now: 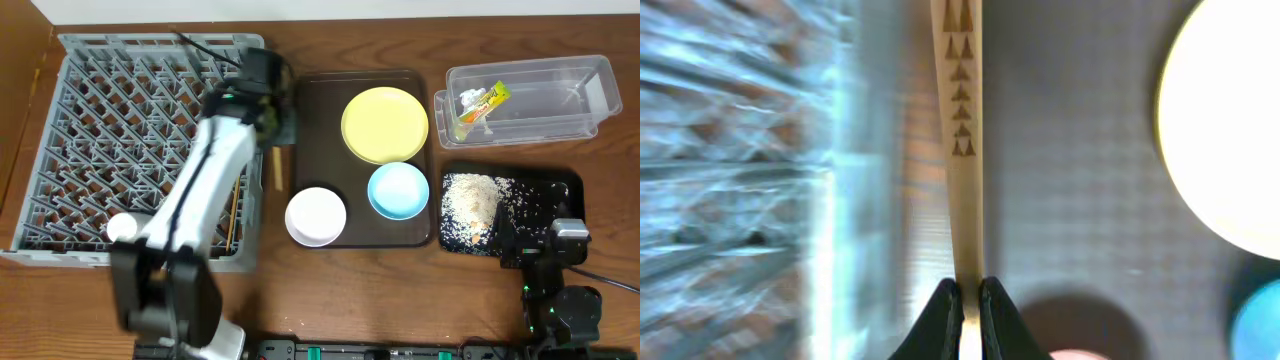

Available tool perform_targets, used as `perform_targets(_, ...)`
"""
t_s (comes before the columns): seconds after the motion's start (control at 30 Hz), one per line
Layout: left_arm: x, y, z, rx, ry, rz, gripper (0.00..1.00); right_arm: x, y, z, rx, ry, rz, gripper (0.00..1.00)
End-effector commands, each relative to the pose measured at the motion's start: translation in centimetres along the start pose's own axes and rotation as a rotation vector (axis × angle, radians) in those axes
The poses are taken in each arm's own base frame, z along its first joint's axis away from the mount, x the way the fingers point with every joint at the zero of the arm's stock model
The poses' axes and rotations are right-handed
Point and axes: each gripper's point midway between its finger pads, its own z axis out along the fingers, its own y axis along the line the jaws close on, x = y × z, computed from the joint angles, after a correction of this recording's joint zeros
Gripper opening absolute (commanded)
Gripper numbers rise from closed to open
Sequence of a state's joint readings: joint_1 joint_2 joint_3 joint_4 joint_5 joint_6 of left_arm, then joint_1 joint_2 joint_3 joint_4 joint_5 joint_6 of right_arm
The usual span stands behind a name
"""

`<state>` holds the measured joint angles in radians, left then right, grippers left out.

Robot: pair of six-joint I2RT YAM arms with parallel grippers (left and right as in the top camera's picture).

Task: Sort waste into correct bins and load items into the dishwasher
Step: 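Carry the chopstick into the dish rack and release it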

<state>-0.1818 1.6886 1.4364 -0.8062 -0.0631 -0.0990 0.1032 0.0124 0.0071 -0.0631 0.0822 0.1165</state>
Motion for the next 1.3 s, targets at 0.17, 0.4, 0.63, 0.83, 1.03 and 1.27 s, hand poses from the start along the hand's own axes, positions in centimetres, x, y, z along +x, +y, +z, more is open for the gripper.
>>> perform_targets(0.17, 1.7, 6.7, 2.2, -0.229, 0.109, 0.173, 0.08, 0.1, -0.2, 0.0, 0.009, 0.0, -0.013, 0.99)
perform_targets(0.4, 1.9, 6.5, 2.4, -0.217, 0.117, 0.155, 0.08, 0.1, -0.2, 0.0, 0.009, 0.0, -0.013, 0.99)
perform_targets(0.63, 0.4, 2.3, 0.0, -0.021, 0.017, 0.03, 0.49, 0.1, -0.2, 0.0, 0.009, 0.0, -0.013, 0.99)
perform_targets(0.83, 2.2, 2.3, 0.7, -0.036, 0.094, -0.232, 0.49, 0.1, -0.2, 0.0, 0.009, 0.0, -0.013, 0.99)
perform_targets(1.03, 4.1, 2.3, 2.9, -0.073, 0.185, -0.384, 0.32, 0.1, -0.2, 0.0, 0.009, 0.0, -0.013, 0.99)
perform_targets(1.27, 4.1, 2.3, 2.9, -0.073, 0.183, -0.383, 0.19, 0.1, -0.2, 0.0, 0.009, 0.0, -0.013, 0.99)
